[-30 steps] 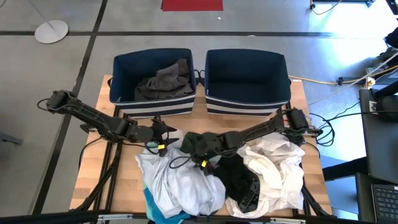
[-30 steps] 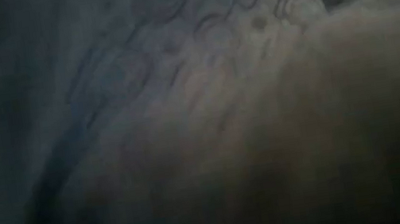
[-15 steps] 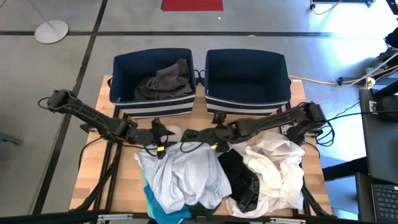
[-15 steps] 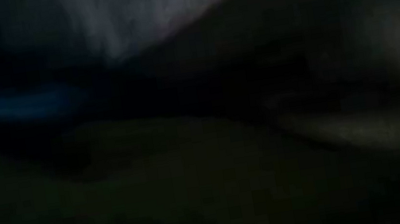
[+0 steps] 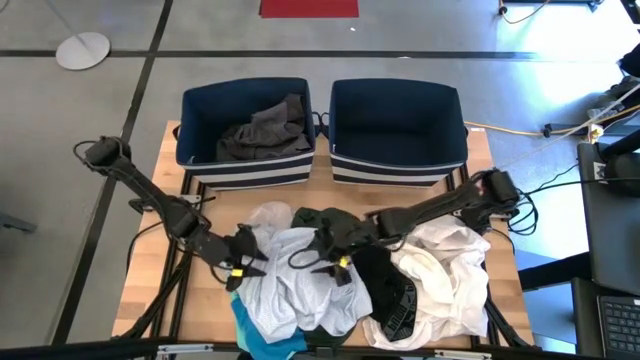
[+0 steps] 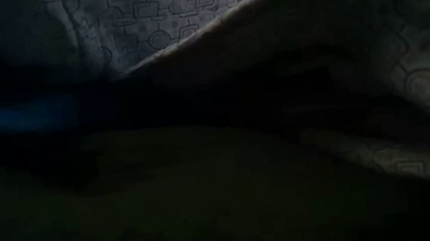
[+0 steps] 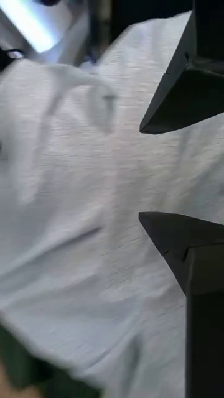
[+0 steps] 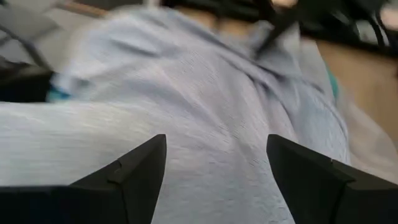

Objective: Sort clothes
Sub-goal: Put the white patient gown into the left blue bin

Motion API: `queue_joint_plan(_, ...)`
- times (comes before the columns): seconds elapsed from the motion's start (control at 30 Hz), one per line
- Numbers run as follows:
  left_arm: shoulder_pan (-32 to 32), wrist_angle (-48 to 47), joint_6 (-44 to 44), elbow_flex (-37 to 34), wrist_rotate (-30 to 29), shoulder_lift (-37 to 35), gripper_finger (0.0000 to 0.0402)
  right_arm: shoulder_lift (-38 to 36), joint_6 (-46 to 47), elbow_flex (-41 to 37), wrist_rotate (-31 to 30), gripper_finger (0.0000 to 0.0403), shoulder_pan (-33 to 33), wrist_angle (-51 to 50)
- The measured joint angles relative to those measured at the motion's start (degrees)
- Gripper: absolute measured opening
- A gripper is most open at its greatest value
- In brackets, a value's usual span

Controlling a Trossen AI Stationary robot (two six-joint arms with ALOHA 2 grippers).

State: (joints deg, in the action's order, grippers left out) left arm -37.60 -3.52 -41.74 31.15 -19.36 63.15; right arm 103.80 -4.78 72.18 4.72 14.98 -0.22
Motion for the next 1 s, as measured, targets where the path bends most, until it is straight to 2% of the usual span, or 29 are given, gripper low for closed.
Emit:
queue_joint_plan(0.17, -0.2, 2.2, -5.2, -2.3, -3.1, 5.0, 0.0207, 5.5, -1.4, 0.0, -6.4, 0.0279, -1.3, -1.1)
queue_joint_plan(0.33, 2.8, 11.1, -2.7, -3.5, -3.3, 12.4, 0.0207, 7.5, -1.7, 0.0, -11.0, 0.0279, -4.2, -2.4)
queue_joint_plan(0.4, 4.8, 14.7, 0.2, -3.6, -3.3, 15.3, 0.0207, 7.7, -1.7, 0.0, -11.0, 0.0279, -4.9, -2.3)
queue_joint_plan(0.57, 10.5, 25.8, 8.3, -3.6, -4.3, 21.5, 0.0207, 8.4, -2.6, 0.0, -6.6, 0.0279, -5.6, 2.3)
queue_joint_plan(0.73, 13.9, 36.8, 16.0, -3.6, -4.1, 24.9, 0.0207, 10.5, -4.9, 0.0, -4.1, 0.0279, -5.7, 7.3)
queue_joint_plan(0.9, 14.8, 40.9, 19.0, -3.5, -4.6, 25.4, 0.0207, 12.5, -8.5, 0.0, -6.7, 0.0272, -5.7, 9.7)
queue_joint_plan(1.0, 14.9, 41.5, 20.1, -3.6, -4.4, 25.4, 0.0207, 13.0, -9.9, 0.0, -6.7, 0.0238, -5.6, 12.4)
